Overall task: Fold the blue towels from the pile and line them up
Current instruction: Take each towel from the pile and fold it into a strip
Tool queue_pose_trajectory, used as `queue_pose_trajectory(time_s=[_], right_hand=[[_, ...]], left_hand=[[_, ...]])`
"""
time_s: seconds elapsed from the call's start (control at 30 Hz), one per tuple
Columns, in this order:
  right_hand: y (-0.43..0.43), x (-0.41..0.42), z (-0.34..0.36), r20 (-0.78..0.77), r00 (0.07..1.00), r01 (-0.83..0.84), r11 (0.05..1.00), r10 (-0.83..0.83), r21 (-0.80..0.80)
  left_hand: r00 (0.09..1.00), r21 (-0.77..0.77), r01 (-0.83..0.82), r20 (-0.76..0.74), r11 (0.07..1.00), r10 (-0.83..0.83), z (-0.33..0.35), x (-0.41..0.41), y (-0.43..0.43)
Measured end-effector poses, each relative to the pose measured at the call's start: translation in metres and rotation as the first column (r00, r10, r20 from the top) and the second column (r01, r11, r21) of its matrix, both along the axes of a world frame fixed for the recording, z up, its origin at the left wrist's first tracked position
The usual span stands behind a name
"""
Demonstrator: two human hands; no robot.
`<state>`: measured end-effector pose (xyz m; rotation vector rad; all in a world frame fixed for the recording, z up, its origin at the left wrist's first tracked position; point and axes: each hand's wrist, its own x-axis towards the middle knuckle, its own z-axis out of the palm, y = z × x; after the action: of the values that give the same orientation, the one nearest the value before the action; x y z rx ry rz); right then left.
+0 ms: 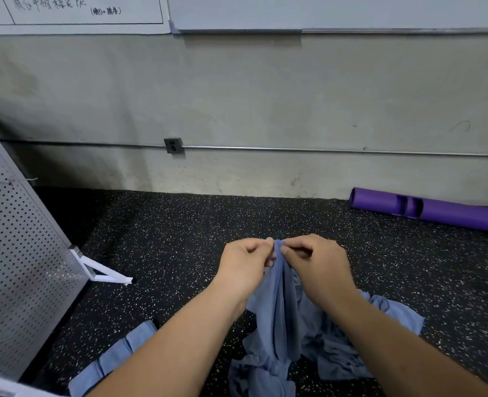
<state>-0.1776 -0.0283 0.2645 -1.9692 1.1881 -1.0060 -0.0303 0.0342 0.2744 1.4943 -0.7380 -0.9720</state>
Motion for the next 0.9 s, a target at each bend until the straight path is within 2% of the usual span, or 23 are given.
queue_pose_trajectory(time_s=[0.17,0.27,0.37,0.43,0.5,0.63,0.9], right_hand=[[0.004,0.001,-0.003,-0.065,0.998,-0.022,0.983,0.011,-0.180],[0.006,0.001,-0.001,-0.055,0.998,-0.022,0.980,0.012,-0.196],[0.002,0.000,0.003,0.037,0.999,0.005,0.989,0.001,-0.145],[-0.005,-0.002,0.006,0.072,0.997,0.020,0.998,-0.016,-0.053],[-0.013,-0.007,0.008,0.089,0.996,0.023,1.000,-0.024,0.011],[-0.027,-0.021,0.013,0.133,0.991,0.005,1.000,-0.007,0.015],[-0.037,-0.043,0.027,0.187,0.982,-0.026,1.000,0.023,0.011]], left_hand=[[0.989,0.013,0.012,-0.150,1.000,-0.010,0.013,-0.004,0.004],[0.984,0.009,0.054,-0.173,0.999,-0.051,0.020,-0.003,0.007],[0.985,-0.018,0.103,-0.135,0.995,-0.104,0.019,0.000,0.005],[0.995,-0.056,0.098,0.013,0.994,-0.098,0.013,0.007,0.003],[0.965,-0.067,0.064,0.259,0.996,-0.045,0.005,0.019,0.000],[0.794,0.043,0.017,0.607,0.999,-0.040,-0.001,0.044,-0.001],[0.594,0.053,0.294,0.772,0.954,-0.226,-0.004,0.051,0.002]])
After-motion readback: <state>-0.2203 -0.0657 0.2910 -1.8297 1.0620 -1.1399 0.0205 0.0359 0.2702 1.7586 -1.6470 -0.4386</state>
